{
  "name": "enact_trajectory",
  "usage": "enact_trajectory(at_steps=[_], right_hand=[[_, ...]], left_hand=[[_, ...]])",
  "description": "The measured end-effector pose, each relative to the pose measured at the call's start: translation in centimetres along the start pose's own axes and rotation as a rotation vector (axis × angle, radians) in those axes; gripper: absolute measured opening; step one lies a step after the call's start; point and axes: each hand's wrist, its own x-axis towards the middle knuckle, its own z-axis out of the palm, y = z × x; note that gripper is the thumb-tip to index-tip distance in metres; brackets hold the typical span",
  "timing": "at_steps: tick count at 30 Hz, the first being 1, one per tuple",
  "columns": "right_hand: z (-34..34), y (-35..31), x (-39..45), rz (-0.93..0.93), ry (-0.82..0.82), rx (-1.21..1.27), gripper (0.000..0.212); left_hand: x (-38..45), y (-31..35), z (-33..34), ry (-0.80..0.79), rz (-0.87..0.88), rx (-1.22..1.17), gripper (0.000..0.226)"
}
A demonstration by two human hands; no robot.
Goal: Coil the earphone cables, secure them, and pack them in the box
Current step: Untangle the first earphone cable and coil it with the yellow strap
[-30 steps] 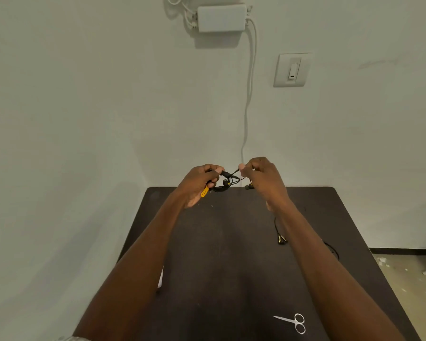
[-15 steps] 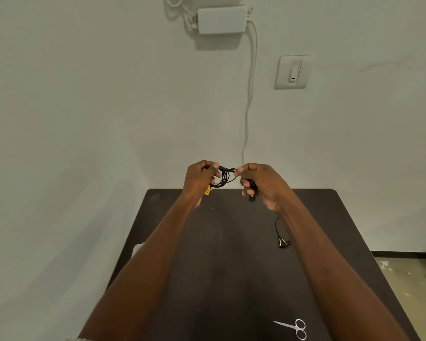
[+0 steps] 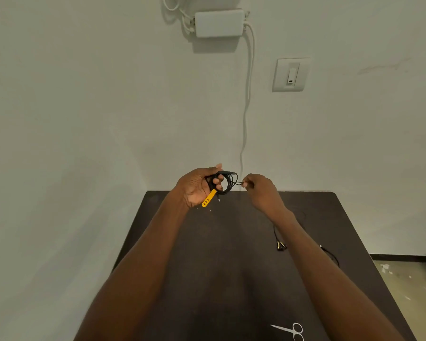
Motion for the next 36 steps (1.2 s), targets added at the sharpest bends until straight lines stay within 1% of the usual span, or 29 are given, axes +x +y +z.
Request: enact_trajectory(at_steps=[3,6,8,10,15,16,18,22,24,26,29,31,33,34,36], right_hand=[[0.1,0.4,0.0,0.001,0.044,0.023,0.019],[0.0,0.6,-0.2,-0.003,0.11,0.013,0.019],[0.2,0.7,-0.2,0.003,0.131,-0.023,0.02],[0.5,0.8,-0.2,-0.001,0.107,-0.034,0.021],[0.7,0.0,-0.8,-0.027,-0.036,0.215,0.015],[0.8,-0.1,-1.0,-0.027,-0.069,0.247,0.019],[1.0,-0.2,-1.3,0.03,-0.12,0.344,0.029],[1.6,0.0,-1.7,0.223,-0.141,0.64,0.03],[1.6,0.1,-2.0,0.258,-0.181,0.742,0.03],[1.5,0.2,-2.4,0.234,-0.231,0.747,0.028],[1.1,0.7,-2.9,0.206,-0.301,0.708,0.032],[1.0,1.2,-3.0,0.142,-0.342,0.658,0.019],[1.0,1.6,-2.8,0.06,-0.317,0.54,0.009],[0.9,1.6,-2.8,0.021,-0.3,0.465,0.014],[0.8,1.3,-2.6,-0.079,-0.273,0.315,0.033]], left_hand=[[0.5,-0.2,0.0,0.033,-0.039,0.09,0.001],[0.5,-0.4,0.1,0.068,-0.08,0.144,0.005],[0.3,-0.4,0.3,0.08,-0.087,0.115,0.006],[0.1,-0.5,0.6,0.076,-0.086,0.048,0.007],[-0.3,-1.1,0.7,0.117,-0.088,-0.134,0.01],[-0.5,-1.3,0.6,0.113,-0.091,-0.153,0.011],[-0.7,-1.7,0.4,0.095,-0.095,-0.175,0.011],[-1.1,-2.7,-0.1,0.099,-0.085,-0.149,0.014],[-1.2,-3.2,-0.4,0.098,-0.073,-0.149,0.016],[-1.4,-3.6,-0.6,0.101,-0.07,-0.147,0.016],[-1.4,-3.9,-0.8,0.111,-0.061,-0.134,0.016],[-1.4,-3.9,-0.9,0.122,-0.069,-0.125,0.016],[-1.4,-3.8,-0.8,0.141,-0.078,-0.093,0.016],[-1.4,-3.7,-0.8,0.15,-0.085,-0.073,0.016],[-1.3,-3.5,-0.6,0.158,-0.105,-0.062,0.015]])
